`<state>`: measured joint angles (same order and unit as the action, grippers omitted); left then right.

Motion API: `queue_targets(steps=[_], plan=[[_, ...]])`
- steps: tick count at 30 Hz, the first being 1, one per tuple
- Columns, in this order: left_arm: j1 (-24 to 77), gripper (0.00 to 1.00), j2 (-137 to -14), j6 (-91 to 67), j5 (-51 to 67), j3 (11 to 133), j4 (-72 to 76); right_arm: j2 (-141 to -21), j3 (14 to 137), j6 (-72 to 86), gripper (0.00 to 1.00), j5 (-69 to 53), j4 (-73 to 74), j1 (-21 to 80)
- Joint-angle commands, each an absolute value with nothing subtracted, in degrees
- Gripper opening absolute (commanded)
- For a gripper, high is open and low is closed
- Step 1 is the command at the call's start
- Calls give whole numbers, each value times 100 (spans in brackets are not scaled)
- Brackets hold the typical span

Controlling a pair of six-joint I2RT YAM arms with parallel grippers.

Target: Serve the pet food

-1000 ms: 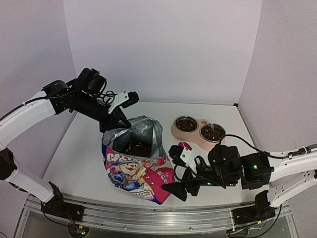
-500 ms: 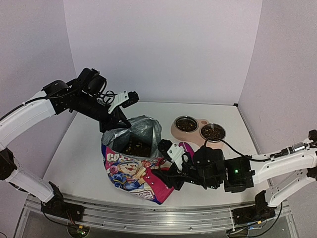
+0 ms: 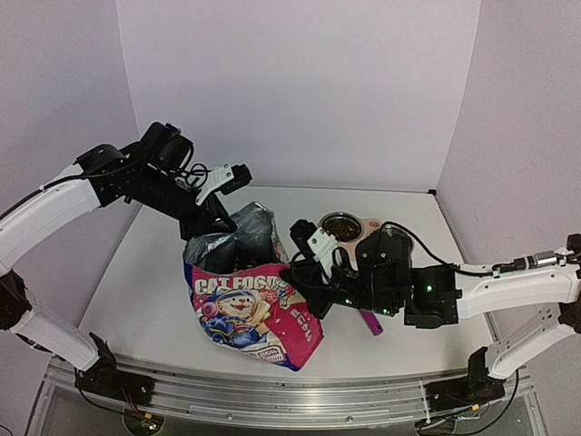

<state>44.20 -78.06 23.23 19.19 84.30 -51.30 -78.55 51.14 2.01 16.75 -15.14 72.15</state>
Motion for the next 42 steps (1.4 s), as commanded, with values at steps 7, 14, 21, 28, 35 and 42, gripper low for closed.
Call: queue_targets(steps=[7, 14, 21, 28, 35, 42], plan=[[4296, 0, -7233, 2609, 1168, 9285, -5374, -8311, 6528, -3, 0, 850, -889, 6138], [4124, 0, -6935, 3087, 848, 9299, -5796, -8248, 7084, -697, 0, -118, -268, 5349], [4007, 30, -7281, 3350, 912, 9772, -6119, -8436, 7256, -768, 0, -797, -96, 5195], [2792, 75, -7909, 3692, 2475, 11408, -6910, -8504, 7293, -715, 0, -1297, -82, 4770], [928, 91, -6983, 5073, 4978, 9460, -6923, -8474, 7294, -736, 0, -1319, -78, 4709], [285, 99, -6924, 7307, 6323, 8344, -7751, -8320, 7169, -649, 0, -1261, -70, 4618]])
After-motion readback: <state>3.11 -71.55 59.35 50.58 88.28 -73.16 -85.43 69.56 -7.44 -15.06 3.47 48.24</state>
